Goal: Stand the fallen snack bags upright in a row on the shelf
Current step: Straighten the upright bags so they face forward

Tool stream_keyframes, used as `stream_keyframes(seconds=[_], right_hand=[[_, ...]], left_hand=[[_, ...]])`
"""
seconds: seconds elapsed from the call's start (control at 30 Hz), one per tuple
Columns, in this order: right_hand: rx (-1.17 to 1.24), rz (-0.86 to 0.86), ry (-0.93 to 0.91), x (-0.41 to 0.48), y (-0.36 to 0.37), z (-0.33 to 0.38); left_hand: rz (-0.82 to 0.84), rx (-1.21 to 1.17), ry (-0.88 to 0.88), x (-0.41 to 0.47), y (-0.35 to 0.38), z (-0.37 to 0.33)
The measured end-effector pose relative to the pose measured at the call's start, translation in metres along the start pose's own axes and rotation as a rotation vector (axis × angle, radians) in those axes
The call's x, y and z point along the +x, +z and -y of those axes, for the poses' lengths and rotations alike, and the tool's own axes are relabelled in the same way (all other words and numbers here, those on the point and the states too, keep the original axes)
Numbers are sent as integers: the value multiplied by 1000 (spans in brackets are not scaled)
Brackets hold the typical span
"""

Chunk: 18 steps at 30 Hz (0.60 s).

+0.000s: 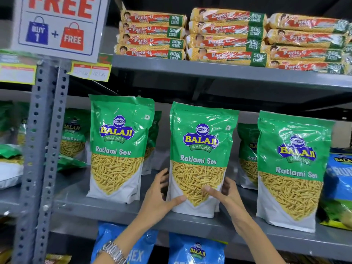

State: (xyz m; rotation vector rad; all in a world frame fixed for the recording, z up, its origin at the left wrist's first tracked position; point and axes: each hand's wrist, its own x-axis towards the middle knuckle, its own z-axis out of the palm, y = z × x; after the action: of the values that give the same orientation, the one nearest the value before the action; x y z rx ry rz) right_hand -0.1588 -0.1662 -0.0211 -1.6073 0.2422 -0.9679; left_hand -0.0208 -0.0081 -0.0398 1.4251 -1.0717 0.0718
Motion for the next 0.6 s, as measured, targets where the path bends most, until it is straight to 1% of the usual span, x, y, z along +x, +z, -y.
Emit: stream_keyframes(seconds=[0.07,0.1,0.17,0.23,0.27,0.3,0.33,0.37,0.43,0.5,0.6], right_hand=[[54,-183,-89,-5,3,-4],[55,-284,-146,-10,6,-6],[6,-447,-269,-19,11,-8],[-43,-524,-366,-27,17,-9],[-55,-540,-403,-30,20,-8],[-57,-549,-436,-32,23,-7],[-51,-551,-465,-34,27,-4],[-47,-542,-493,-36,31,-1],[-62,-512,-545,-40,41,4],[-100,-489,-592,-43,52,8],[-149,-461,-635,-45,62,10]], left_hand=[[-135,-47,24,-7,-5,-1],[-225,-57,56,-11,-8,-3],[-443,-3,135,-19,-19,-5],[-693,113,171,-25,-33,-3],[-796,195,162,-25,-41,-2],[-865,289,125,-26,-49,-2],[-896,379,75,-25,-56,-1],[-887,458,18,-24,-64,1],[-794,560,-69,-22,-74,7],[-693,595,-115,-22,-82,13],[-648,616,-122,-23,-87,22]])
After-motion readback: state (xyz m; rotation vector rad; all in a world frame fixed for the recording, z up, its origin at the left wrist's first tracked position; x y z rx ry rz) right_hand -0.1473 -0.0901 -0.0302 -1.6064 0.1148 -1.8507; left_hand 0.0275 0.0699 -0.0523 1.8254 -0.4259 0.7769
